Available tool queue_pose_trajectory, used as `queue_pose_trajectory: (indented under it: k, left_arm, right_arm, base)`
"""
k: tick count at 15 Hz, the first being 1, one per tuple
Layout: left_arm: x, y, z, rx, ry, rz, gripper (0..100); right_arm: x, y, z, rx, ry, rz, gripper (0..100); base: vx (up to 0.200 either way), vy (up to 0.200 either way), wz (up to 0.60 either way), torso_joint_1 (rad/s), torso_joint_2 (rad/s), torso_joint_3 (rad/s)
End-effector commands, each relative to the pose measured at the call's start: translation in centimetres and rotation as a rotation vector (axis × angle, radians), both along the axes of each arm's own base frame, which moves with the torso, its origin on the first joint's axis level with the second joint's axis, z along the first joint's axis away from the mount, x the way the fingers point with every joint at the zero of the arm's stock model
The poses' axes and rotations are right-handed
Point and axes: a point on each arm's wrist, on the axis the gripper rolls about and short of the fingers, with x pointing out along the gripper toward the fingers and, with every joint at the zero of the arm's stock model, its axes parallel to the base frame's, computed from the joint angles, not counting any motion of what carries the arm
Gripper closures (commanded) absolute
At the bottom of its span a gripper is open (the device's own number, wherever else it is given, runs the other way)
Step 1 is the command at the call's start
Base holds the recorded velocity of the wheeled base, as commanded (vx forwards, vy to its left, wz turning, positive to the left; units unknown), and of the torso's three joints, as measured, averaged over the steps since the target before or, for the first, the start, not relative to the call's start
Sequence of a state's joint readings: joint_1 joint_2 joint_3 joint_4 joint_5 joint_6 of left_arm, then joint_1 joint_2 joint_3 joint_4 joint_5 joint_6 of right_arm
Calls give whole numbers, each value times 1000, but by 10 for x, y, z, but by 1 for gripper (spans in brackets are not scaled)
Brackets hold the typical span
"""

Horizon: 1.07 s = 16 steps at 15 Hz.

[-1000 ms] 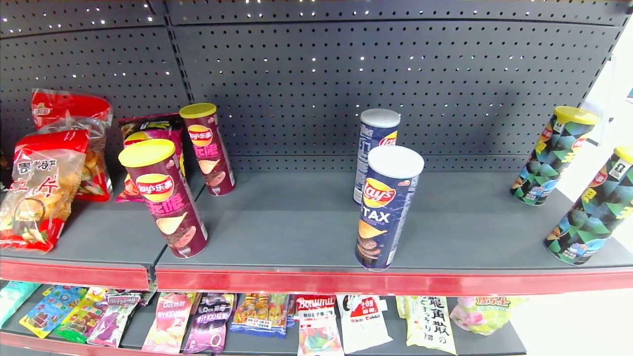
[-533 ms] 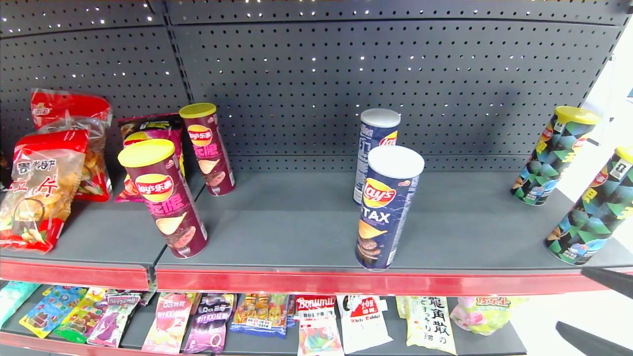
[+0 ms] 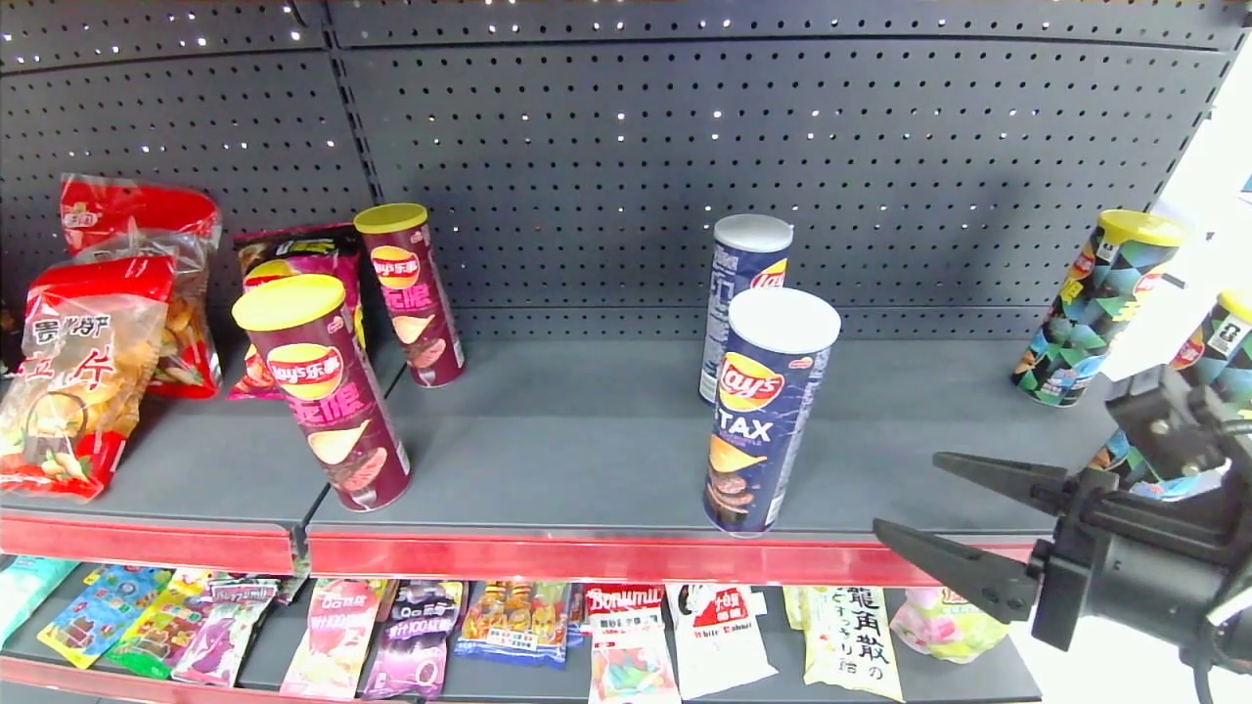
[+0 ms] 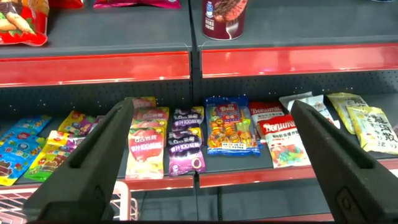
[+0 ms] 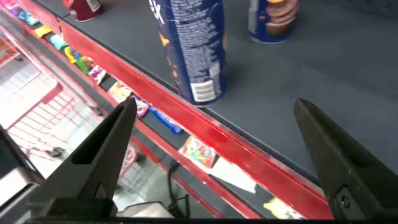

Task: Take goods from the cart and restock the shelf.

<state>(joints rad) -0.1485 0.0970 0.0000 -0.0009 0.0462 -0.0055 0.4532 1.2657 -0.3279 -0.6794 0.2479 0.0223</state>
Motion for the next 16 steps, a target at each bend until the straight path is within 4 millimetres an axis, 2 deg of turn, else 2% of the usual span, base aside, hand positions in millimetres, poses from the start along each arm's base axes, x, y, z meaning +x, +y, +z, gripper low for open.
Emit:
queue_pose_trajectory:
  k: [1,4,8,16]
  left_arm:
    - [0,0,0,0,2,0,0]
    - [0,0,0,0,2,1,0]
    - [0,0,0,0,2,0,0]
    - [0,0,0,0,2,0,0]
  right_arm:
    - [17,13,-13,-19,52,20,0]
    - [29,25,-10,-4,18,46,0]
    - [32,42,-13,-2,-7,109,0]
    - [41,46,-18,-67,-34,43,0]
  base:
    - [0,0,0,0,0,0]
    - [0,0,0,0,0,0]
    - [0,0,0,0,0,0]
    - [0,0,0,0,0,0]
